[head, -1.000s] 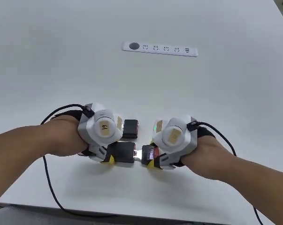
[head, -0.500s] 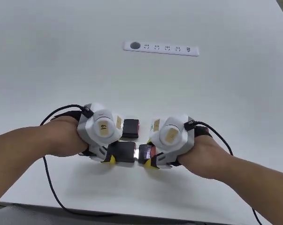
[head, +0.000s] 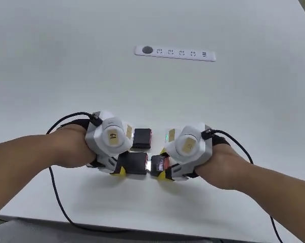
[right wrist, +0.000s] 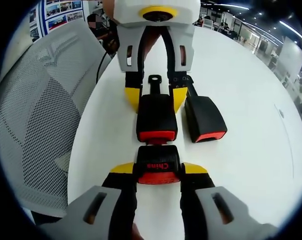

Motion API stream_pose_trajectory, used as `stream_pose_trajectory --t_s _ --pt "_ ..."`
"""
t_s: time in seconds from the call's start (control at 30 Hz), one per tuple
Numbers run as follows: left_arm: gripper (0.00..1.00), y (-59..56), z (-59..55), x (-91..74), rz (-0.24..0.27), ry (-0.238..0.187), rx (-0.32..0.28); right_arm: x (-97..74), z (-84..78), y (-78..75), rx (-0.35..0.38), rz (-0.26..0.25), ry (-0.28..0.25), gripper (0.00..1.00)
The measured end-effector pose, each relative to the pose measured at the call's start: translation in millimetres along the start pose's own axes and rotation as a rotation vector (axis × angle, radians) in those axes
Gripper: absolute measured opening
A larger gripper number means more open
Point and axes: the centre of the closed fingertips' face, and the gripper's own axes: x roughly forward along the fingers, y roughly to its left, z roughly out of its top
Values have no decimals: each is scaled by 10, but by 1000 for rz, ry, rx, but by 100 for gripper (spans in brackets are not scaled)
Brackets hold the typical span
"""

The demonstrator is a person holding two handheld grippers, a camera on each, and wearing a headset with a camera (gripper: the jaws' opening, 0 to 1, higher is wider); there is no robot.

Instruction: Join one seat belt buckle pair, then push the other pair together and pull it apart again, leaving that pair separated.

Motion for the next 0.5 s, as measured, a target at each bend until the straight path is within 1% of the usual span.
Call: stream_pose_trajectory --t_s 0.1,0.23,0.5 --pt "31 15 -11 16 -9 10 1 13 -10 -1 -2 -5 16 31" --pt "31 -1 -10 4 -12 2 -3 11 -16 -4 4 -5 16 31" --pt "31 18 -41 24 -6 10 -16 30 -42 -13 18 -12 13 31"
